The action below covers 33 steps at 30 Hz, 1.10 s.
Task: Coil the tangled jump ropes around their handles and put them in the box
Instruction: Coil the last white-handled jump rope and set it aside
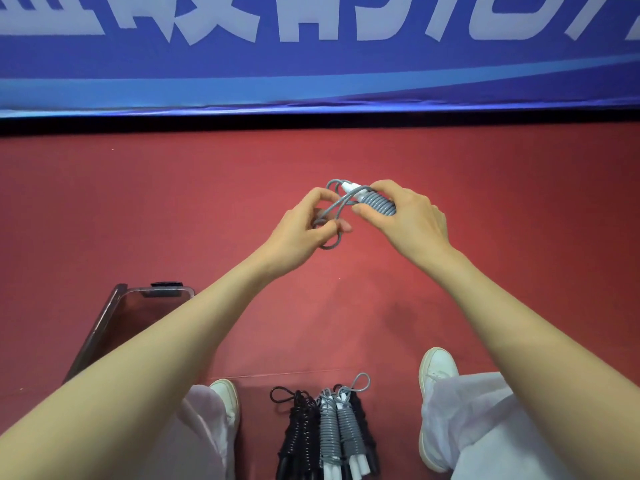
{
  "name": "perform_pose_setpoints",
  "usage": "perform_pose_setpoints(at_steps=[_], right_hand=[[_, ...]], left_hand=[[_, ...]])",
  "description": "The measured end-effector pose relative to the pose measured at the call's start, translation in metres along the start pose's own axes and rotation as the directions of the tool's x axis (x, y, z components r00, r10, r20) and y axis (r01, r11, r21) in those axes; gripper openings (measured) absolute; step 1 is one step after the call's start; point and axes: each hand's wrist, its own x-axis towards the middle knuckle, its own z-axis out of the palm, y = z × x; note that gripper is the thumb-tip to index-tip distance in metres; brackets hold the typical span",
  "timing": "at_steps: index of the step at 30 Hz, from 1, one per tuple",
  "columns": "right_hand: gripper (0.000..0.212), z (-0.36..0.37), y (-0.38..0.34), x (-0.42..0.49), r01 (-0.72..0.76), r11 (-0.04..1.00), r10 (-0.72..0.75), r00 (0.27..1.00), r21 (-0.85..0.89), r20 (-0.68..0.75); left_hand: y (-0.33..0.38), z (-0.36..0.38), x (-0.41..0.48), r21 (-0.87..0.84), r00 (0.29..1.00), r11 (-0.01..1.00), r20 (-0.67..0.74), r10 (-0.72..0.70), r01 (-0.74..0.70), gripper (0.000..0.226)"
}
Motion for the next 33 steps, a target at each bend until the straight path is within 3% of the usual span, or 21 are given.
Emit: perform_pose_setpoints(at_steps=[3,6,9,13,16,20,22,25,29,31,33], right_hand=[[0.042,-0.002,0.001,0.001,-0.033,0.999,0.034,0.999,0.043,-0.004],[0.04,-0.006,0.001,0.001,-0.038,0.998,0.039,0.999,0.047,-0.025],[0.038,-0.009,-0.003,0.0,-0.035,0.994,0.039,0.998,0.108,-0.041],[0.035,-0.012,-0.005,0.002,-0.046,0.938,0.064,0.997,0.345,-0.041],[0.032,-0.013,-0.007,0.001,0.009,0.893,-0.008,1.0,0.451,-0.005],[0.065,-0.02,-0.01,-0.003,0.041,0.779,-0.197,0.963,0.625,0.182],[0.071,-0.021,-0.01,-0.003,0.047,0.762,-0.275,0.927,0.645,0.257],[0.076,-0.027,-0.012,-0.007,0.041,0.793,-0.356,0.841,0.608,0.407],[0.068,-0.034,-0.021,-0.016,0.127,0.919,-0.348,0.708,0.374,0.615],[0.066,-0.031,-0.023,-0.019,0.164,0.958,-0.283,0.683,0.237,0.673],[0.071,-0.026,-0.026,-0.022,0.277,0.961,-0.212,0.706,0.012,0.676]], left_hand=[[0.003,0.003,0.001,-0.094,1.0,0.996,-0.014,0.003,-0.004,0.02],[0.01,0.005,0.005,-0.33,0.996,0.94,0.054,-0.076,0.09,0.017],[0.011,0.004,0.008,-0.469,0.971,0.851,0.092,-0.219,0.237,0.048],[0.002,0.0,0.008,-0.49,0.952,0.819,0.212,-0.222,0.3,0.029],[-0.004,-0.008,0.01,-0.539,0.926,0.754,0.261,-0.274,0.375,0.021],[-0.01,-0.017,0.012,-0.489,0.927,0.795,0.285,-0.245,0.36,0.022],[-0.01,-0.02,0.01,-0.45,0.941,0.838,0.272,-0.2,0.308,0.021],[-0.01,-0.031,0.007,-0.267,0.946,0.936,0.287,-0.149,0.228,0.014],[-0.008,-0.047,0.003,0.047,0.913,0.972,0.335,-0.233,0.231,0.012],[-0.003,-0.046,0.003,0.108,0.914,0.972,0.333,-0.231,0.207,0.01],[0.004,-0.038,0.002,0.132,0.938,0.979,0.292,-0.185,0.152,0.01]])
